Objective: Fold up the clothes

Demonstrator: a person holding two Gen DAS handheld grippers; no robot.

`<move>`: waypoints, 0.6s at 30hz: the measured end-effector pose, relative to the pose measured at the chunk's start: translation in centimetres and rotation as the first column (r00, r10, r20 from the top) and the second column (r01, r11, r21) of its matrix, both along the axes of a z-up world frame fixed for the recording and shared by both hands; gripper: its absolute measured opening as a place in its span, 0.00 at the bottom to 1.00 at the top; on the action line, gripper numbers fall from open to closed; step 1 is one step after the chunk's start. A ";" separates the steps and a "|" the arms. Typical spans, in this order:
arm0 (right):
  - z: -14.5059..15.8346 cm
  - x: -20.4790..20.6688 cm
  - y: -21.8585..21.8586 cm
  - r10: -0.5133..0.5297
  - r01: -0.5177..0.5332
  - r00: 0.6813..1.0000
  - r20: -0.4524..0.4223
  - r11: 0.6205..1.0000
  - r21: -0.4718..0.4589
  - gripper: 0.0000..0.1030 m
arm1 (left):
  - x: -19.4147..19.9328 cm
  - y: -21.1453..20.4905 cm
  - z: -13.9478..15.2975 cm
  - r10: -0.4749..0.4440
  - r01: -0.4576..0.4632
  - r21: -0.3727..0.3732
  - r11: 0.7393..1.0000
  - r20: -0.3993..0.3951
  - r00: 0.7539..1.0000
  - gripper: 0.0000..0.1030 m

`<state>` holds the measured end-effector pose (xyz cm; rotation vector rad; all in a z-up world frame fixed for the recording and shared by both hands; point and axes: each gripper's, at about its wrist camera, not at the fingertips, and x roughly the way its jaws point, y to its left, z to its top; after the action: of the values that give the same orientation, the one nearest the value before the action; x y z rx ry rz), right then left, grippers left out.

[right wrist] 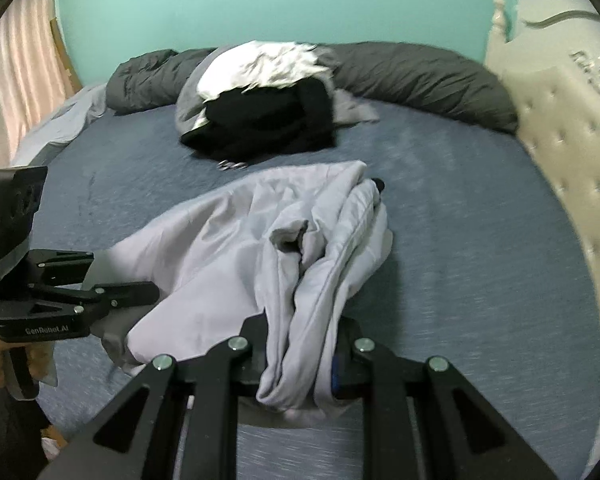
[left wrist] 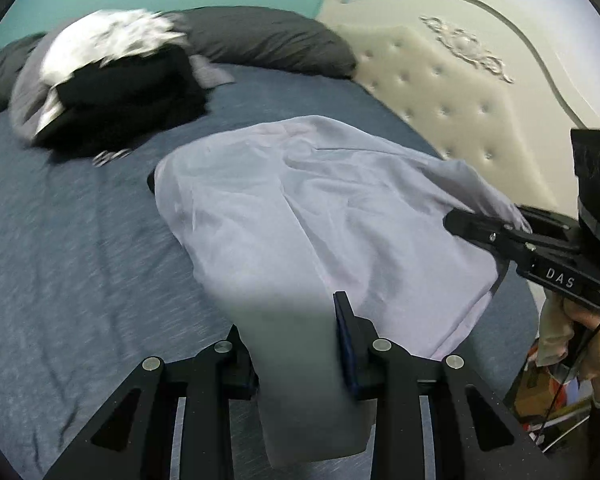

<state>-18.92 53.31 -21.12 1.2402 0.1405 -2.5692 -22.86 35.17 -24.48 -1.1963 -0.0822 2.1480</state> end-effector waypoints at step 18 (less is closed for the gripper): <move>4.4 -1.2 20.8 -0.170 0.187 0.980 -0.108 0.966 0.178 0.17 | -2.9 25.8 7.6 -0.183 0.189 0.027 0.982 -0.152 0.971 0.32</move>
<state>-20.08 74.15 -16.69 1.2493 0.3096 -2.8262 -25.80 60.98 -16.89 -0.9764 0.0494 2.0524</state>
